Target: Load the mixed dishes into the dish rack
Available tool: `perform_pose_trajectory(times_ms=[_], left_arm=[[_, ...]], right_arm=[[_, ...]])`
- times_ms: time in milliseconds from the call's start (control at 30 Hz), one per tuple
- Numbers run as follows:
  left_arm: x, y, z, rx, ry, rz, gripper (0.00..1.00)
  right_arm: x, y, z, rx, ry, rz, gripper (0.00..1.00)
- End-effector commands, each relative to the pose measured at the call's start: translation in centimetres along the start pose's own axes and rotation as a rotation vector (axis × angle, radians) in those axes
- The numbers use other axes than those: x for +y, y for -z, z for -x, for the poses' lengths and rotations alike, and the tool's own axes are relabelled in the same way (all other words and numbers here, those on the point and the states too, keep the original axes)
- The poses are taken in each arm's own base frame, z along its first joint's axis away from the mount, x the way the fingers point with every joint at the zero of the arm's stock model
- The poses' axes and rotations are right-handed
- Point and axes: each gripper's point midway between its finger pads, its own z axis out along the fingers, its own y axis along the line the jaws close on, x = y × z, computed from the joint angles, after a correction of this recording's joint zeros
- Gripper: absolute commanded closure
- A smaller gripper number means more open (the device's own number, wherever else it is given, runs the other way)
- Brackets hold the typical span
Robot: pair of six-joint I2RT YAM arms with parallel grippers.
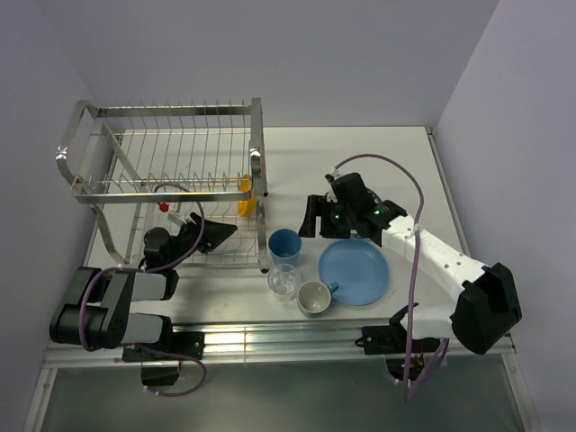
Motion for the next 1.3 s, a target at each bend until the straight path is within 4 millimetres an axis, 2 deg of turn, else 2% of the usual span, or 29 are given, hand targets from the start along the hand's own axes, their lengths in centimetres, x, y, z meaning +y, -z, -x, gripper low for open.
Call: perform_pose_trajectory(times_ms=[0,33,67,133,167,333,700,767,833,867,900,967,1100,1200,1233,1267], left_arm=[[-1.8,0.9,0.3,-0.035,-0.045,-0.061,0.42],[-2.4,1.1,0.3,-0.039,-0.058,-0.074,0.41],[-2.0,1.3,0.1,-0.032,-0.053,-0.055,0.41],[-2.5,1.6,0.4,-0.047,-0.074,-0.054,0.41],[-1.8,1.7,0.0,-0.037,-0.06,-0.019,0.4],[-2.6,2.4,0.5,-0.063,-0.075,-0.003,0.39],[-2.1,4.5,-1.2,-0.082,-0.025,0.025,0.39],[-1.0,4.8,-1.6,-0.077,-0.003,0.077,0.39],[-1.2,5.1,-1.5,-0.089,-0.024,0.09,0.4],[-0.5,5.3,-1.7,-0.082,-0.001,0.134,0.4],[-0.9,5.6,-1.6,-0.095,-0.015,0.126,0.4],[-0.5,6.1,-2.1,-0.084,0.005,0.158,0.4],[-1.5,7.0,-2.2,-0.097,-0.011,0.148,0.41],[-1.9,7.5,-2.4,-0.084,-0.012,0.172,0.41],[-2.0,7.5,-2.5,-0.081,-0.009,0.172,0.42],[-2.4,7.4,-2.6,-0.074,-0.008,0.166,0.45]], right_arm=[[2.8,-0.6,1.6,-0.056,0.025,0.064,0.2],[3.0,-0.7,1.6,-0.055,0.026,0.067,0.2],[3.0,-1.1,1.4,-0.046,0.026,0.061,0.22],[3.2,-1.5,1.2,-0.035,0.031,0.057,0.25],[3.3,-1.5,1.2,-0.034,0.033,0.054,0.26],[3.3,-1.8,0.7,-0.034,0.039,0.036,0.3],[3.8,-2.5,-0.3,-0.031,0.078,-0.052,0.41],[3.9,-2.7,-0.4,-0.025,0.079,-0.071,0.45],[3.4,-3.0,-0.4,-0.033,0.092,-0.131,0.48],[3.3,-3.1,-0.5,-0.035,0.089,-0.145,0.51],[3.2,-3.2,-0.7,-0.033,0.094,-0.156,0.53],[3.0,-3.2,-0.7,-0.047,0.095,-0.184,0.61],[2.8,-3.1,-0.6,-0.063,0.101,-0.218,0.7],[2.6,-3.1,-0.4,-0.072,0.111,-0.249,0.86],[2.6,-3.2,-0.4,-0.073,0.114,-0.26,0.96],[2.5,-3.2,-0.3,-0.086,0.121,-0.28,0.99]])
